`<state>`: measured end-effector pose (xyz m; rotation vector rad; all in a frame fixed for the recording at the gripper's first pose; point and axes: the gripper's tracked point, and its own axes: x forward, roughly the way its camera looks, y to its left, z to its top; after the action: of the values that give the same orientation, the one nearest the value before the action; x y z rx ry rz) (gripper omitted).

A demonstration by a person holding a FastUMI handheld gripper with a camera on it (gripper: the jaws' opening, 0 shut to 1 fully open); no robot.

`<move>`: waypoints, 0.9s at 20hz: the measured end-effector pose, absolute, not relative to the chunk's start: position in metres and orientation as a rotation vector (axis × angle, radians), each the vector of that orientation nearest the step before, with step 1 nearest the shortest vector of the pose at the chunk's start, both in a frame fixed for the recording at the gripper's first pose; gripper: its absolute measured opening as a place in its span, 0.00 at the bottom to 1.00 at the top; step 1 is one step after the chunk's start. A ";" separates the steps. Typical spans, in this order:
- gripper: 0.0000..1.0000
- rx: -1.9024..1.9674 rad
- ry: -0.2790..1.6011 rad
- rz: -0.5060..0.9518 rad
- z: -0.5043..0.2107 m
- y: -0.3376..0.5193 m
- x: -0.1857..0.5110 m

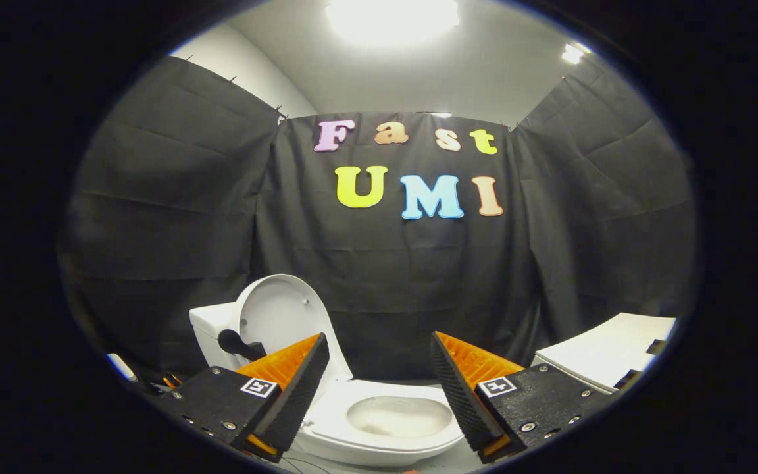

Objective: Open the toilet lid.

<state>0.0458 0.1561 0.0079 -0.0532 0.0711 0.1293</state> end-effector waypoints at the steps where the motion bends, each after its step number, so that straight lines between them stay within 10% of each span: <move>1: 0.95 -0.056 0.069 0.114 0.010 0.146 0.045; 18: 0.95 -0.025 0.085 -0.056 0.011 0.029 0.014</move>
<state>0.0142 0.0290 0.0111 -0.0253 0.0845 -0.0556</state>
